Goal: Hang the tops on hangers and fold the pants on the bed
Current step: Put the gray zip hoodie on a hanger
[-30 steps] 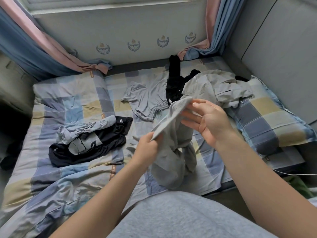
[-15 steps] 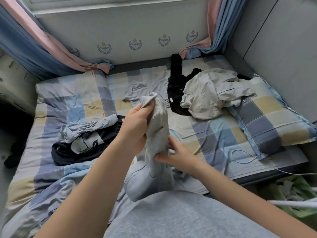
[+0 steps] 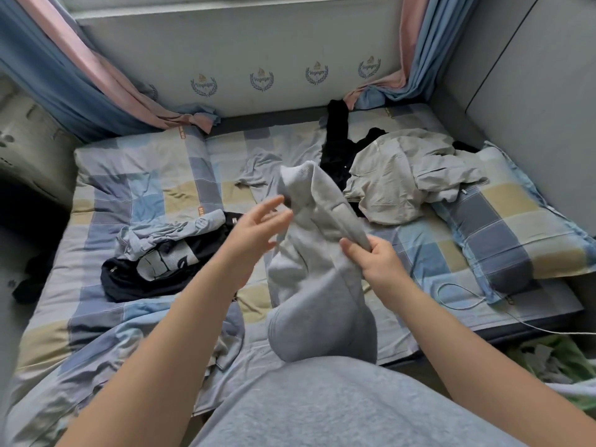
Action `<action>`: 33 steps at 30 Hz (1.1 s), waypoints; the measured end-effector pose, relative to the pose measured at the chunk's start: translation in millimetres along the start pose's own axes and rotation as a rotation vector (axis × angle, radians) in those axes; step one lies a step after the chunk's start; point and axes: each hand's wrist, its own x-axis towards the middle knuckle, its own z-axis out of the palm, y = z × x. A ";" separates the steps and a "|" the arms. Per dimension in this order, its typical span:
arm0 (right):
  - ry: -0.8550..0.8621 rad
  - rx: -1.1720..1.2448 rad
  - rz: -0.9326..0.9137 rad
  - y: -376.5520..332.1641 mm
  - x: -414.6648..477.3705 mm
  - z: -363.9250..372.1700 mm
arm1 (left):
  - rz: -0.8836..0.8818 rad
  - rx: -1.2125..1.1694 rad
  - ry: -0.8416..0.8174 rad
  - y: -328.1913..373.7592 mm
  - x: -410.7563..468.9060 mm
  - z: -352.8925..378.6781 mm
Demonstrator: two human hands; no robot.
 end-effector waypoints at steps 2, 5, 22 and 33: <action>0.029 0.071 -0.019 -14.8 -0.3 -0.5 | -0.091 0.057 -0.078 -20.5 -1.5 7.7; 0.009 0.191 0.007 -32.1 -2.9 -3.1 | -0.166 0.145 -0.152 -48.8 -3.3 19.5; -0.532 0.193 0.122 -79.4 -14.3 -42.1 | 0.174 0.396 -0.173 -74.6 29.6 11.5; -0.293 0.090 0.193 -76.7 2.2 -54.8 | 0.313 0.343 0.003 -61.3 15.1 -10.5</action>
